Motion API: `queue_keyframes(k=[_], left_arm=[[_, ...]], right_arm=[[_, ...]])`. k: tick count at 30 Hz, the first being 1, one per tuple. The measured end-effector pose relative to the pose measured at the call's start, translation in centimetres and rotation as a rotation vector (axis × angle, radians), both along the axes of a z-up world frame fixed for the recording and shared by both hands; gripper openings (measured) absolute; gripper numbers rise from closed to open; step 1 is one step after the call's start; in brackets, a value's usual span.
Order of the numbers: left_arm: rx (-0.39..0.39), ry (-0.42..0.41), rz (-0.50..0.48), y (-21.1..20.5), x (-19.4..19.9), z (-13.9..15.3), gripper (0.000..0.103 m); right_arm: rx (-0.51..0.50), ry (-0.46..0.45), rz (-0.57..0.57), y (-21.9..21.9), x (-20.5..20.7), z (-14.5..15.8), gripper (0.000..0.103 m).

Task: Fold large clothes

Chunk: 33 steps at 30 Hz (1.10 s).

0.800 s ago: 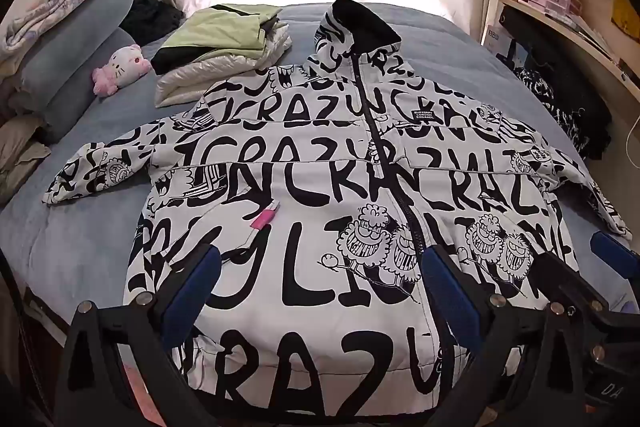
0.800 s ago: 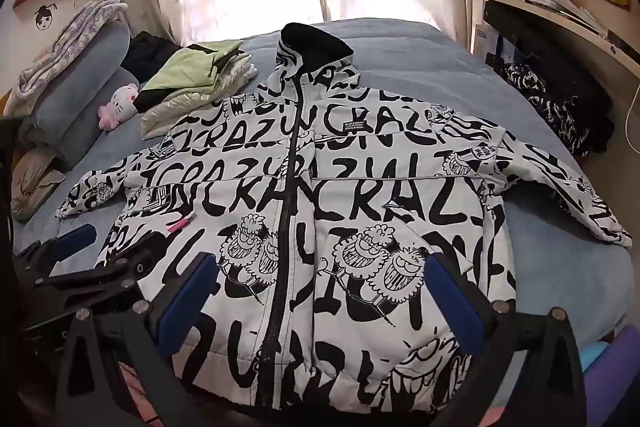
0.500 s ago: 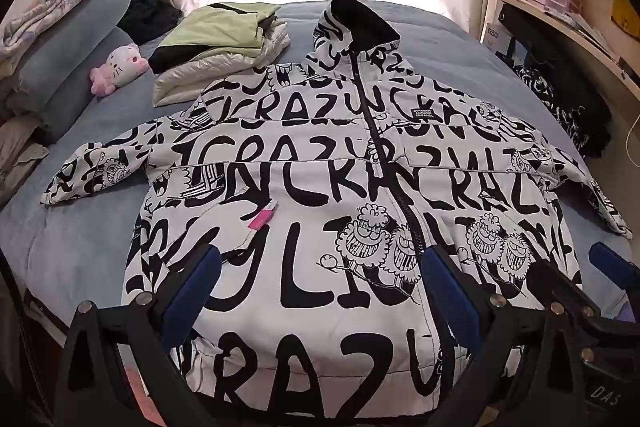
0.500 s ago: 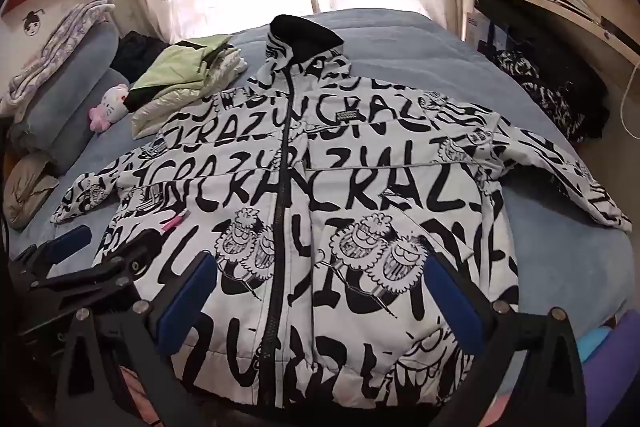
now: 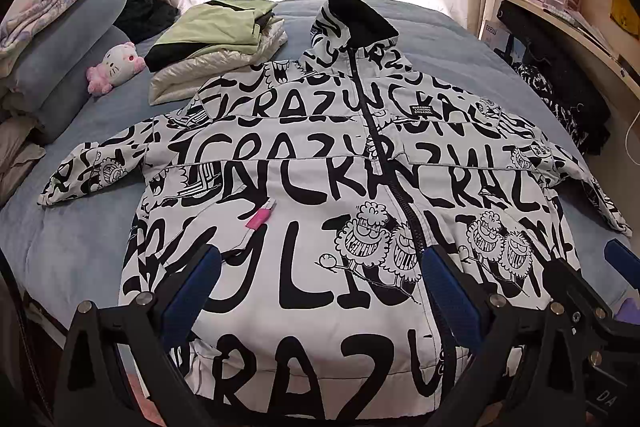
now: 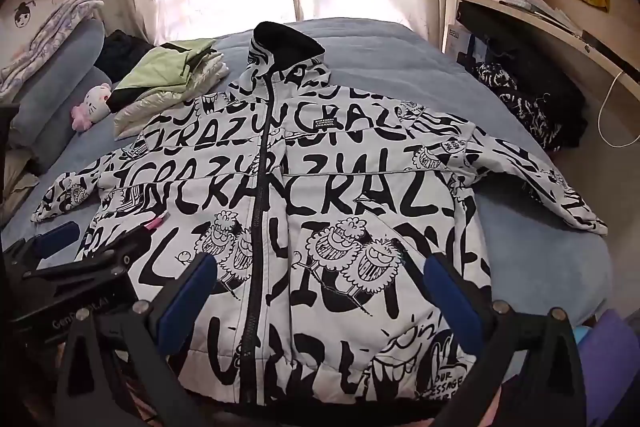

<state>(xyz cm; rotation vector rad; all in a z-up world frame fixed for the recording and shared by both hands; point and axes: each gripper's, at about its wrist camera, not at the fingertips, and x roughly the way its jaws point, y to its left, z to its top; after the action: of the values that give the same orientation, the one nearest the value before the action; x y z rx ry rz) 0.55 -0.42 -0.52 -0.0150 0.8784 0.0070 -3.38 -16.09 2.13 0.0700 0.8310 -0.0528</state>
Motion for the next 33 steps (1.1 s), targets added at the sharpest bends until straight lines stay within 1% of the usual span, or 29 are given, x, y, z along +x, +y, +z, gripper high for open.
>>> queue_keyframes(k=[10, 14, 33], left_arm=[[-0.003, 0.004, -0.001, 0.1, 0.1, -0.4, 0.1], [-0.003, 0.009, -0.008, 0.6, 0.1, -1.1, 0.1], [0.003, 0.013, -0.007, 0.6, 0.2, -1.1, 0.1]], right_arm=[[0.002, 0.02, 0.006, 0.3, 0.9, -0.6, 0.103], [0.003, 0.02, 0.007, 0.3, 0.9, -0.8, 0.103], [0.007, 0.022, 0.005, 0.3, 1.0, -1.0, 0.103]])
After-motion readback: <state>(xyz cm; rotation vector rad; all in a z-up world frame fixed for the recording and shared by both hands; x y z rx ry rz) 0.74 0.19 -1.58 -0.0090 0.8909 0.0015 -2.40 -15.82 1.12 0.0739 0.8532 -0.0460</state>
